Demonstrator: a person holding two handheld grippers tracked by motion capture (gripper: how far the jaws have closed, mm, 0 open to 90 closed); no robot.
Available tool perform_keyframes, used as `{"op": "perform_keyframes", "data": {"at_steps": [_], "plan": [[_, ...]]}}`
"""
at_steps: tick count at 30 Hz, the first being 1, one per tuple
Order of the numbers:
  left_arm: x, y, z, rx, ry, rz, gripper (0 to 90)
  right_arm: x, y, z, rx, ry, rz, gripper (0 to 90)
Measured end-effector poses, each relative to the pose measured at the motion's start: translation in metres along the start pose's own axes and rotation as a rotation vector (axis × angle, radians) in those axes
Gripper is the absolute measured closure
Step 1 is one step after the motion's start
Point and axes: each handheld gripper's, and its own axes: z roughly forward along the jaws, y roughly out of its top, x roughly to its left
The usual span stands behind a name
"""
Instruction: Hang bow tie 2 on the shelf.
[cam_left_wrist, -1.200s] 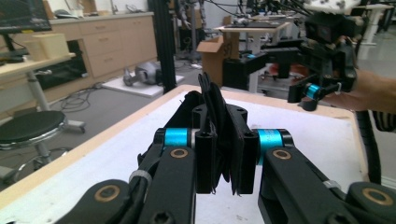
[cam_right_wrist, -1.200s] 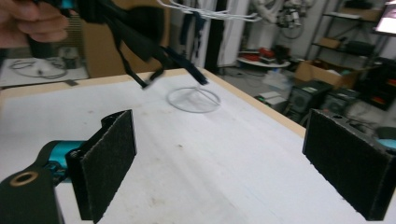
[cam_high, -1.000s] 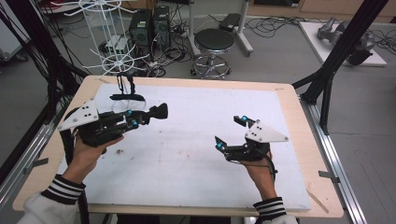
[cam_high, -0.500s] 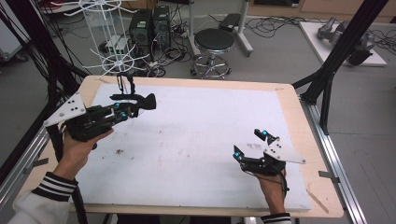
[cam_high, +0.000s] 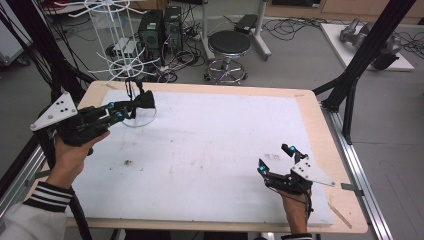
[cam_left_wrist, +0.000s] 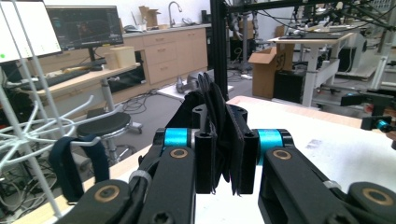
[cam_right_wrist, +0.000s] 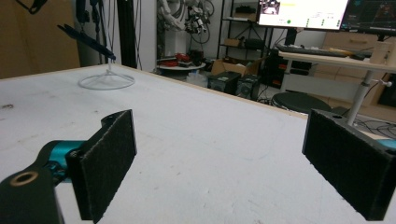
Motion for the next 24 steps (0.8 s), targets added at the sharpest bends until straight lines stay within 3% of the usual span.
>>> {"op": "perform_keyframes", "data": {"at_steps": [7,24], "plan": [[0.01,0.002,-0.005,-0.002,0.042,0.001,82.0,0.0,-0.016,-0.001,-0.012,-0.021,0.008,9.2],[0.036,0.005,-0.022,-0.011,0.149,-0.014,82.0,0.0,-0.032,0.004,-0.021,-0.034,0.017,9.2]]}}
